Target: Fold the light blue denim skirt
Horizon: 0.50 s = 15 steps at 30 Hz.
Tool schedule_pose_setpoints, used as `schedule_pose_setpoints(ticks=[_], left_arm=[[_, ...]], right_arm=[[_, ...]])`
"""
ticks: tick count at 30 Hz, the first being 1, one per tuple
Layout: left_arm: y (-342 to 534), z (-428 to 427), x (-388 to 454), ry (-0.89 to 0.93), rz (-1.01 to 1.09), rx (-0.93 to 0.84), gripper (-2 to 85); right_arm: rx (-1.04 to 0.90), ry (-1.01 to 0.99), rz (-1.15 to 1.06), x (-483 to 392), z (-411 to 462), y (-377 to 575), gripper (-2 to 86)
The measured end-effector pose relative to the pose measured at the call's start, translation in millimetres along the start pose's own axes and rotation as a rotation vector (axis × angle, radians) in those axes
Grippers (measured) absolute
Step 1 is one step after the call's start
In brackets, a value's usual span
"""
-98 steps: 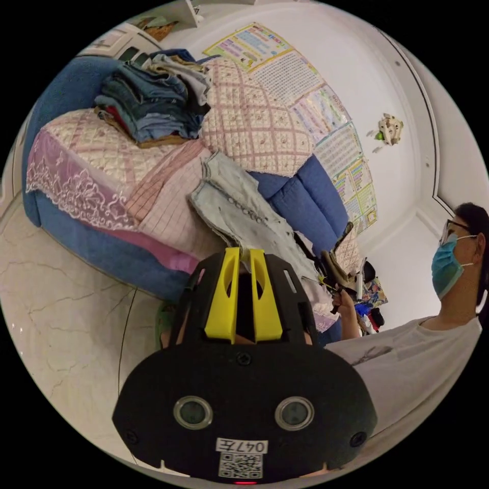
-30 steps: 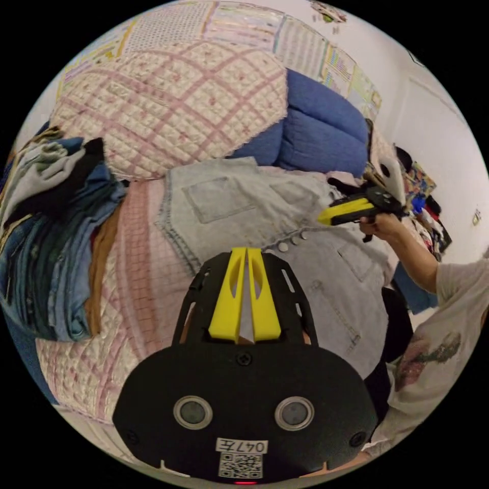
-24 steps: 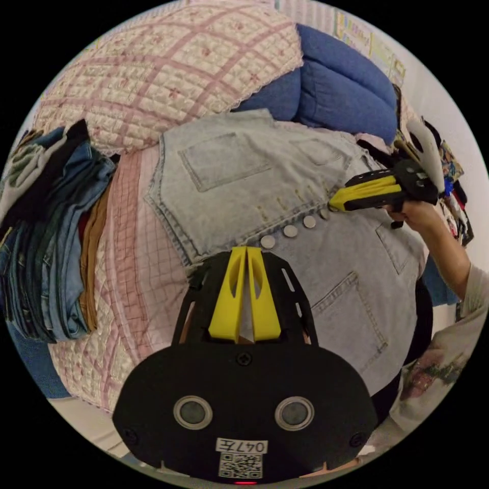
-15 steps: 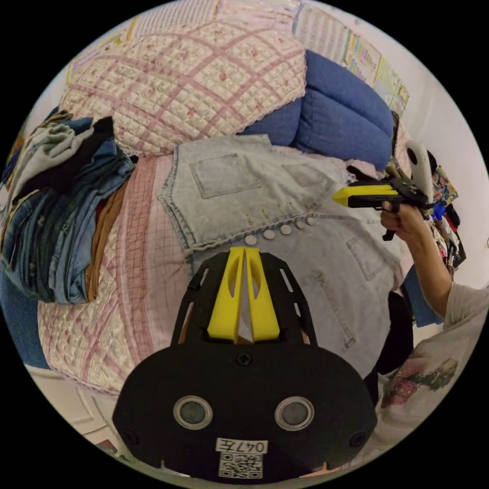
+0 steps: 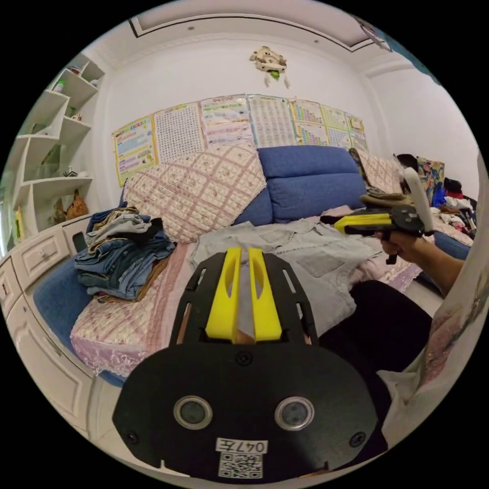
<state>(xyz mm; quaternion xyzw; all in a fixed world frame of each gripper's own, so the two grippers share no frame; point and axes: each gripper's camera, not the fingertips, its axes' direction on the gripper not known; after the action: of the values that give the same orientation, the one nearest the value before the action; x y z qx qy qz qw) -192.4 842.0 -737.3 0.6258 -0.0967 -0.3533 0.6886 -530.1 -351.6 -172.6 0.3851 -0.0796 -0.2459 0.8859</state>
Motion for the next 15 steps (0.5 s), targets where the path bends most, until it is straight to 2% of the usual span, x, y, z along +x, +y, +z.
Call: schedule_pose_setpoints(ticks=[1, 3, 4, 5, 7, 10, 15], left_arm=[[12, -2, 8, 0.014, 0.023, 0.016, 0.9], [25, 5, 39, -0.118, 0.171, -0.059, 0.4], [35, 17, 66, -0.279, 0.310, -0.151, -0.2], [47, 30, 87, -0.419, 0.405, -0.215, -0.5], [67, 41, 106, -0.502, 0.484, -0.250, -0.6], [95, 39, 119, -0.455, 0.501, -0.244, -0.5], [129, 33, 111, -0.203, 0.402, -0.268, 2.4]], right_arm=[[0.004, 0.049, -0.027, -6, -21, 1, 0.8], [0.009, 0.182, -0.057, -16, -49, 2, 1.3], [0.022, 0.247, -0.069, -20, -66, 1, 1.7], [0.039, 0.252, -0.069, -20, -84, 0, 1.8], [0.064, 0.189, -0.017, -12, -110, -3, 1.8], [0.060, 0.089, 0.029, 2, -141, -8, 1.6], [0.064, 0.086, 0.053, 4, -179, -18, 2.1]])
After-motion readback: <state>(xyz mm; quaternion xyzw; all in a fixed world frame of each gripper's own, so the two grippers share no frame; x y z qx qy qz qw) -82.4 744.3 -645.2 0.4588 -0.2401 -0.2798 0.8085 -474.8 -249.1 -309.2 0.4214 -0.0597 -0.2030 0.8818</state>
